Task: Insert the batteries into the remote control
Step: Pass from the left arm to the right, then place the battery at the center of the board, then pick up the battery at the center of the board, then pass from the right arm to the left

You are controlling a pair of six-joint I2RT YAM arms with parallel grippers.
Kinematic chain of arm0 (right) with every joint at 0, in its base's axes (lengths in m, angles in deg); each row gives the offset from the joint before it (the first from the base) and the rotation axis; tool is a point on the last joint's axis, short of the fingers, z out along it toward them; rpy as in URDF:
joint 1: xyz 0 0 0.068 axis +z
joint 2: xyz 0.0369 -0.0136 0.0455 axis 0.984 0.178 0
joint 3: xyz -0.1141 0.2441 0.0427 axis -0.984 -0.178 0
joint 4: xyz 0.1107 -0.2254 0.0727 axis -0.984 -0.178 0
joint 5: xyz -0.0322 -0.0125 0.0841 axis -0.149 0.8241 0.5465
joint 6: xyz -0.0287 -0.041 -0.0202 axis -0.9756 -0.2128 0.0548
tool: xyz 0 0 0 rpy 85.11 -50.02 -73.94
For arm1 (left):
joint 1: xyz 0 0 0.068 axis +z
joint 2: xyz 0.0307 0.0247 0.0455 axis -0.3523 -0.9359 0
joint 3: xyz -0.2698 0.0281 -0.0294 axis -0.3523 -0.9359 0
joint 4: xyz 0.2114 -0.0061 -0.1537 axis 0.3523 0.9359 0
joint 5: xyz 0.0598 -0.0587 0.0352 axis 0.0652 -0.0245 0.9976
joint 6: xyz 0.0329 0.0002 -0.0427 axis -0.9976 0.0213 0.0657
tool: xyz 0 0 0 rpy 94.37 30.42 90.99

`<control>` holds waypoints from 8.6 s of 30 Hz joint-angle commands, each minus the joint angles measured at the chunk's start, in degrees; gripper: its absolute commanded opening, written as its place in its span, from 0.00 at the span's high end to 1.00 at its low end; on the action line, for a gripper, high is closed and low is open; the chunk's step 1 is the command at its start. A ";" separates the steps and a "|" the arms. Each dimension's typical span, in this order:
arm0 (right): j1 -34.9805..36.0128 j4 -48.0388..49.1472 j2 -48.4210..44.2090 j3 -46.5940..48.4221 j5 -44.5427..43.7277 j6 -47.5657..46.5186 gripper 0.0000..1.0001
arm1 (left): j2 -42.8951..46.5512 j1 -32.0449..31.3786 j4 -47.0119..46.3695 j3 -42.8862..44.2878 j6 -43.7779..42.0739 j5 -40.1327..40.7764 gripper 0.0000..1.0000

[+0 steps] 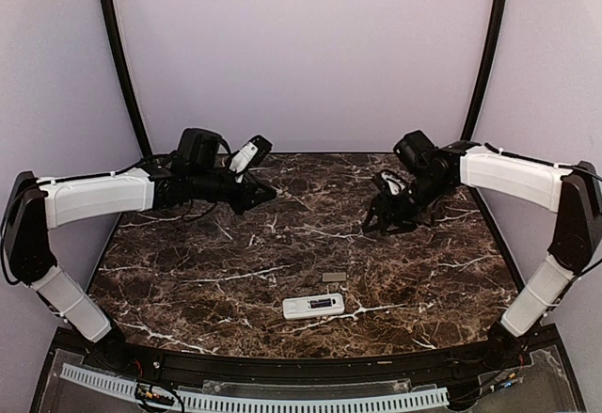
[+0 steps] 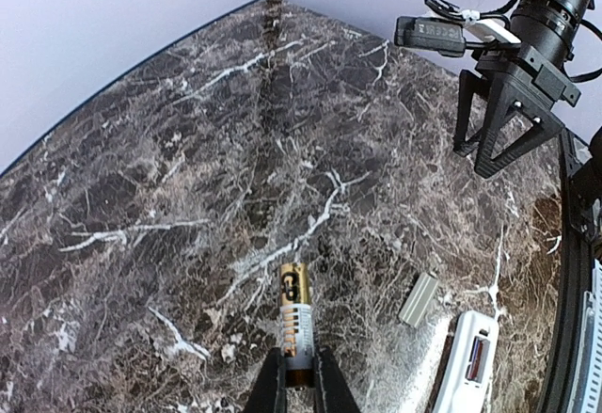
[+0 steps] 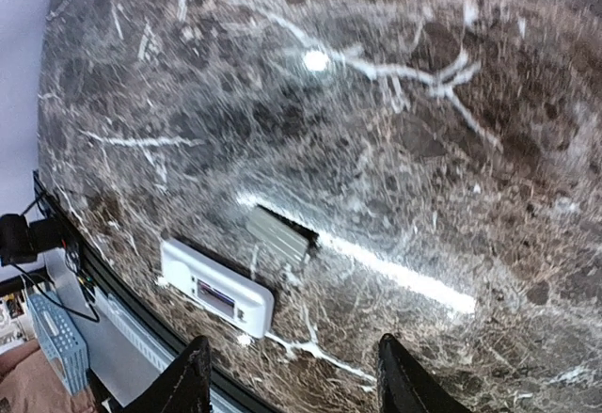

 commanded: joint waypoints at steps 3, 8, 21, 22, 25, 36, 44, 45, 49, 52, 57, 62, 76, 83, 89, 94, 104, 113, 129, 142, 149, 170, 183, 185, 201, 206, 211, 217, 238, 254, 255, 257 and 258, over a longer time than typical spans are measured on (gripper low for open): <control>0.25 14.93 -9.70 3.54 -2.78 7.49 0.44 | 5.47 0.26 -14.91 -2.97 5.73 -0.07 1.00; 2.12 28.42 -15.68 2.22 -3.58 10.45 0.44 | 5.63 -2.87 -26.48 -0.28 9.14 7.70 1.00; 16.92 68.14 -29.90 -16.66 -12.29 12.84 0.44 | 12.35 -22.35 -57.34 -15.14 6.45 16.89 1.00; 18.50 69.39 -30.15 -17.13 -12.48 12.33 0.43 | 12.67 -23.25 -58.04 -15.24 7.94 17.09 1.00; 22.59 69.40 -29.62 -16.17 -11.85 10.44 0.41 | 13.03 -24.86 -59.71 -15.95 9.65 19.11 1.00; 26.79 70.64 -24.27 -10.93 -11.02 6.49 0.54 | 12.27 -27.69 -59.27 -13.93 7.75 19.25 1.00; 26.81 71.70 -23.28 -11.29 -10.81 8.45 0.78 | 11.94 -27.69 -62.06 -15.49 10.47 18.68 1.00; 26.93 71.48 -23.31 -11.47 -10.64 8.61 0.78 | 11.87 -27.69 -62.82 -15.64 11.13 18.73 1.00; 27.13 70.79 -23.24 -12.14 -10.50 8.83 0.74 | 10.92 -27.77 -62.88 -15.24 11.86 18.54 1.00; 27.10 69.49 -22.81 -11.27 -10.27 8.28 0.76 | 10.02 -27.86 -63.59 -14.94 11.95 18.25 1.00; 27.14 69.37 -23.35 -10.96 -9.00 6.97 0.97 | 9.31 -27.94 -62.43 -14.24 12.05 17.41 1.00; 27.03 63.07 -24.37 -8.91 -6.91 4.08 1.00 | 9.71 -27.95 -61.54 -14.68 12.18 17.56 1.00; 25.84 0.45 -16.86 25.01 1.46 -28.00 1.00 | 16.23 -27.95 -33.62 -9.79 9.55 8.39 0.27; 26.60 -3.23 -12.51 30.07 -1.01 -32.57 1.00 | 11.87 -27.97 -35.44 -6.89 12.35 3.63 0.48; 27.07 0.26 -13.21 27.59 0.33 -32.13 1.00 | 9.01 -27.95 -36.55 -5.45 13.61 3.47 0.68; 27.25 1.51 -14.26 25.85 0.82 -31.56 1.00 | 8.34 -28.00 -36.91 -5.15 14.07 3.97 0.78; 27.29 1.06 -15.48 24.27 -2.00 -32.44 1.00 | 9.69 -27.99 -38.13 -6.91 13.61 1.32 0.59; 21.15 -12.62 -6.17 21.67 -23.51 -24.23 1.00 | 18.29 -27.58 -25.71 -12.18 9.50 16.09 0.36; 16.83 -9.11 13.89 3.43 -26.43 -7.12 0.99 | 22.94 -25.16 -14.69 -17.85 9.61 28.64 0.20; 15.43 -4.43 19.21 -0.80 -23.29 -4.17 0.75 | 23.62 -24.88 -13.82 -17.51 7.55 29.93 0.20; 15.27 -3.55 17.05 -3.57 -22.81 -1.98 0.65 | 23.54 -24.74 -13.82 -17.45 7.21 29.59 0.20; 18.70 4.64 8.82 -13.79 -24.17 4.15 0.69 | 24.24 -24.61 -13.32 -17.83 6.91 28.61 0.19; 20.90 7.55 10.03 -14.25 -21.64 3.97 0.80 | 24.48 -24.61 -13.16 -17.93 5.92 29.11 0.19; 20.90 7.26 10.03 -14.27 -22.37 4.13 0.87 | 24.64 -24.65 -12.98 -17.85 5.78 29.11 0.19; 20.63 -5.48 -4.56 -5.73 -8.86 -0.81 1.00 | 26.12 -29.09 -11.68 -19.00 -24.60 19.81 0.16; 23.09 -6.09 -8.22 0.49 -1.77 -3.03 1.00 | 21.91 -35.31 -7.85 -16.17 -46.14 23.32 0.19; 26.03 -6.52 -8.03 5.68 1.52 -4.01 1.00 | 20.14 -38.77 -12.82 -17.80 -61.83 25.56 0.29; 29.79 -6.88 -6.15 8.86 3.10 -4.29 1.00 | 18.11 -38.85 -13.86 -17.23 -66.84 25.50 0.35; 32.05 -2.52 -3.81 10.80 3.20 -2.94 1.00 | 13.97 -39.00 -15.42 -16.38 -66.72 27.94 0.90; 31.20 0.62 -10.54 9.39 -6.84 -0.30 0.54 | 12.93 -39.74 -14.15 -14.54 -44.06 38.48 1.00; 30.98 2.53 -11.77 8.10 -7.08 0.54 0.50 | 12.82 -39.73 -13.45 -14.24 -38.89 38.46 1.00; 30.54 6.49 -13.69 5.35 -7.04 2.21 0.41 | 13.10 -39.66 -12.00 -14.24 -31.76 37.16 1.00; 30.46 8.30 -14.35 4.12 -6.86 3.15 0.38 | 13.22 -39.58 -11.66 -14.30 -29.59 36.48 1.00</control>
